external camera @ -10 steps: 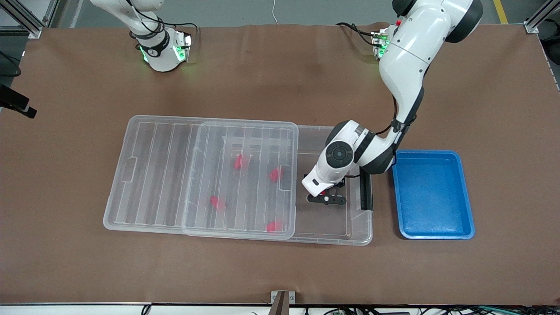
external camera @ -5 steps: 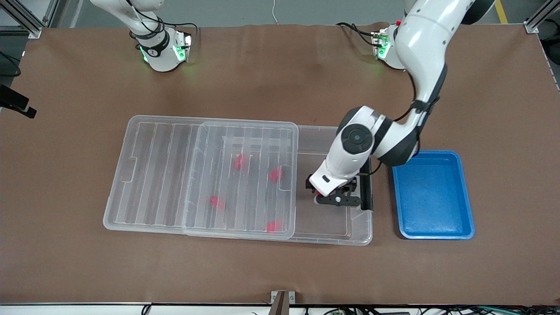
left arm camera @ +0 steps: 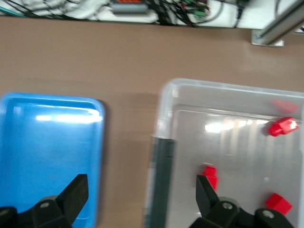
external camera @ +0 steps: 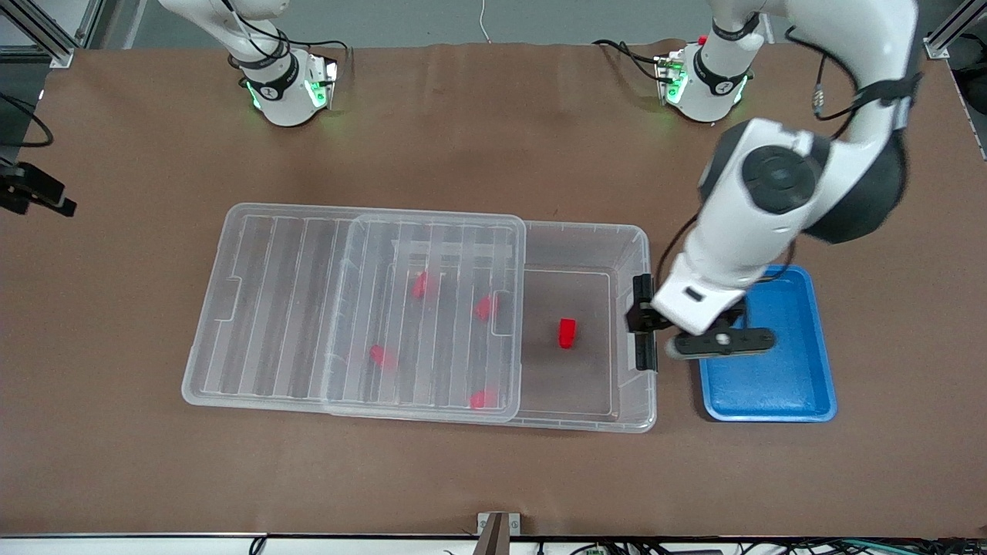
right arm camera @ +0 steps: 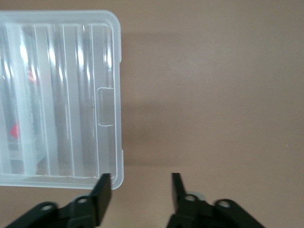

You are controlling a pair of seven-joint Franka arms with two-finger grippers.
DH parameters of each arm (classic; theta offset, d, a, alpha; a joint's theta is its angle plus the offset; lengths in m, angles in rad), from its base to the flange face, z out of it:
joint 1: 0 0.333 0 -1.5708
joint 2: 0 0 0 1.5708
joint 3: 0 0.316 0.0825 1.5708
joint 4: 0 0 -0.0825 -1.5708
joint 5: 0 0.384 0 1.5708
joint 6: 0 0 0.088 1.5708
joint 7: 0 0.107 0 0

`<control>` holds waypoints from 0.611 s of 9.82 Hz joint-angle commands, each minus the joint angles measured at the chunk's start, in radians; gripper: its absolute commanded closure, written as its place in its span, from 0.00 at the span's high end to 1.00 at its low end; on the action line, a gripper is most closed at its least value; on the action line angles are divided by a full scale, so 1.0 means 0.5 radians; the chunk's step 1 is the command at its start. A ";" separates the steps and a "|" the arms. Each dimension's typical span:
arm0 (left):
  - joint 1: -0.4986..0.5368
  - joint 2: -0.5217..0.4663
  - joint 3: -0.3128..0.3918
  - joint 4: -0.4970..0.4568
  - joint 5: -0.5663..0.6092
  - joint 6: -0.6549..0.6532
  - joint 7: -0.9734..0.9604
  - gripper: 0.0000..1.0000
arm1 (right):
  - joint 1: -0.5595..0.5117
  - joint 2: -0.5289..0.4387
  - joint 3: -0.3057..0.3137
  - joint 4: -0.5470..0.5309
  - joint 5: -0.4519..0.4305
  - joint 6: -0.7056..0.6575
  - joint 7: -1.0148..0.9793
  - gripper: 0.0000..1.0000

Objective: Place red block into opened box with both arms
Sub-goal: 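Raise the left gripper and withdraw it past the blue tray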

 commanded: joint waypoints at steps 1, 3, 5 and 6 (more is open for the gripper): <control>0.177 -0.173 -0.021 -0.064 0.004 -0.174 0.242 1.00 | 0.005 0.240 -0.008 -0.073 0.028 0.185 -0.175 0.00; 0.242 -0.351 -0.024 -0.067 -0.006 -0.349 0.264 1.00 | -0.020 0.293 -0.011 -0.379 0.028 0.604 -0.484 0.00; 0.328 -0.501 -0.012 -0.076 -0.133 -0.496 0.356 1.00 | -0.005 0.378 -0.008 -0.552 0.031 0.876 -0.532 0.00; 0.347 -0.560 0.010 -0.098 -0.226 -0.518 0.411 1.00 | 0.017 0.427 -0.002 -0.553 0.074 0.913 -0.532 0.00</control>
